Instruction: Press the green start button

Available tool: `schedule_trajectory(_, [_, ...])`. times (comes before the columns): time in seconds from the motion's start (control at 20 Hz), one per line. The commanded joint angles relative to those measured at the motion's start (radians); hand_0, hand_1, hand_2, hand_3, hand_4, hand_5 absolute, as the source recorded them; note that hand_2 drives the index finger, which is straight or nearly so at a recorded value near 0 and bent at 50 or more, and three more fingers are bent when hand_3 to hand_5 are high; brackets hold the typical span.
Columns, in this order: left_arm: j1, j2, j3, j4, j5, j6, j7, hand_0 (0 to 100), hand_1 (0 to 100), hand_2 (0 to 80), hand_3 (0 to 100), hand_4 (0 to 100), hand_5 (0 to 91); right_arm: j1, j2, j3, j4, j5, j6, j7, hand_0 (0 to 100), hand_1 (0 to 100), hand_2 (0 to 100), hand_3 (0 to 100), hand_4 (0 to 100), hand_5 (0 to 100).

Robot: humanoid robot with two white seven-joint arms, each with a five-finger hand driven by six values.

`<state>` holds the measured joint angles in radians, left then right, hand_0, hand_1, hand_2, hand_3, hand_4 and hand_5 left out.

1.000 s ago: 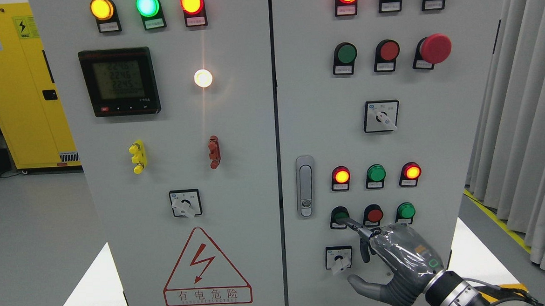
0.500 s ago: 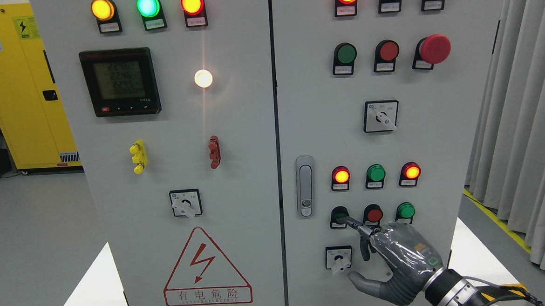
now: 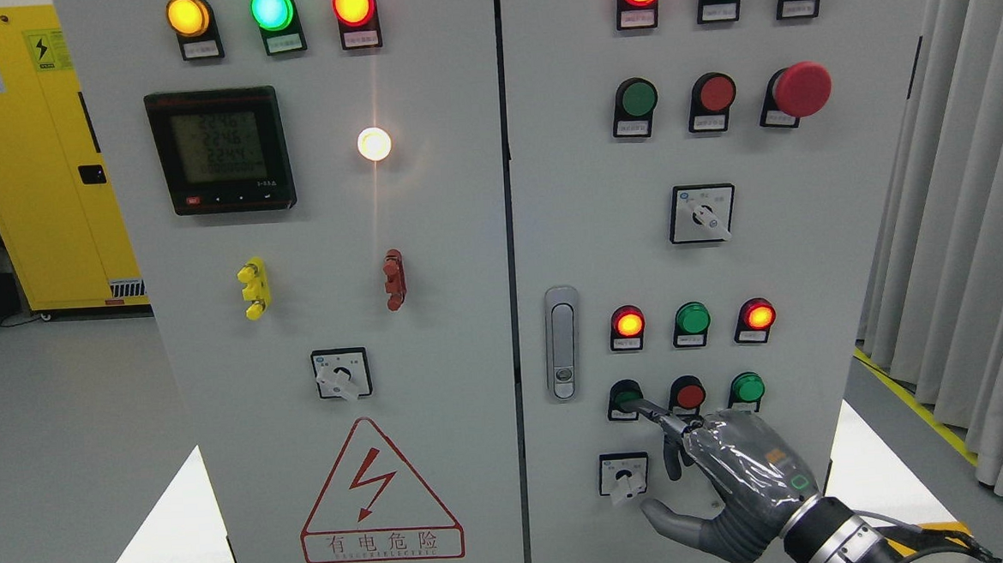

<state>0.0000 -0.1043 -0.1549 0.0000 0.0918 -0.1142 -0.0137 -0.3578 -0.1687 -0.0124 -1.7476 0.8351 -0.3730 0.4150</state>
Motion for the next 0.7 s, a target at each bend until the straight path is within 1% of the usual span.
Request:
schedule_trajectory(0.0, [-0.020,0.000,0.000,-0.028,-0.001,-0.001,0.000,12,56,0.0,0,0,0.0,0.048,0.002,-0.031,-0.095,-0.090,-0.011,-0.008,43,67,0,71,73,68])
schedule_trajectory(0.15, [-0.020,0.000,0.000,-0.028,0.000,-0.001,0.000,12,56,0.0,0,0,0.0,0.065,0.002,-0.035,-0.119,-0.096,-0.012,-0.019,43,67,0,71,74,67])
schedule_trajectory(0.2, [-0.018,0.000,0.000,-0.028,0.000,-0.001,0.000,12,56,0.0,0,0,0.0,0.066,0.002,-0.035,-0.121,-0.119,-0.014,-0.030,44,67,0,70,74,68])
schedule_trajectory(0.25, [-0.020,0.000,0.000,-0.028,0.000,-0.001,0.000,12,56,0.0,0,0,0.0,0.075,0.002,-0.035,-0.125,-0.160,-0.014,-0.038,44,67,0,70,74,67])
schedule_trajectory(0.35, [-0.018,0.000,0.000,-0.028,0.000,-0.001,0.000,12,56,0.0,0,0,0.0,0.109,0.002,-0.023,-0.154,-0.275,-0.006,-0.039,45,66,0,69,73,67])
schedule_trajectory(0.45, [-0.018,0.000,0.000,-0.028,0.000,-0.001,0.000,12,56,0.0,0,0,0.0,0.149,0.008,-0.012,-0.188,-0.379,-0.001,-0.038,45,66,0,68,70,63])
schedule_trajectory(0.5, [-0.020,0.000,0.000,-0.028,0.000,0.001,0.000,12,56,0.0,0,0,0.0,0.166,0.014,0.000,-0.197,-0.422,-0.001,-0.038,44,65,0,67,66,57])
schedule_trajectory(0.55, [-0.020,0.000,0.000,-0.028,0.000,-0.001,0.000,12,56,0.0,0,0,0.0,0.184,0.017,0.012,-0.208,-0.456,0.000,-0.038,43,65,0,63,60,51])
schedule_trajectory(0.6, [-0.018,0.000,0.000,-0.028,0.000,-0.001,0.000,12,56,0.0,0,0,0.0,0.200,0.017,0.023,-0.217,-0.479,0.008,-0.038,43,64,0,63,60,51])
schedule_trajectory(0.65, [-0.018,0.000,0.000,-0.028,0.000,0.001,0.000,12,56,0.0,0,0,0.0,0.223,0.029,0.034,-0.233,-0.508,0.026,-0.038,42,64,0,53,50,42])
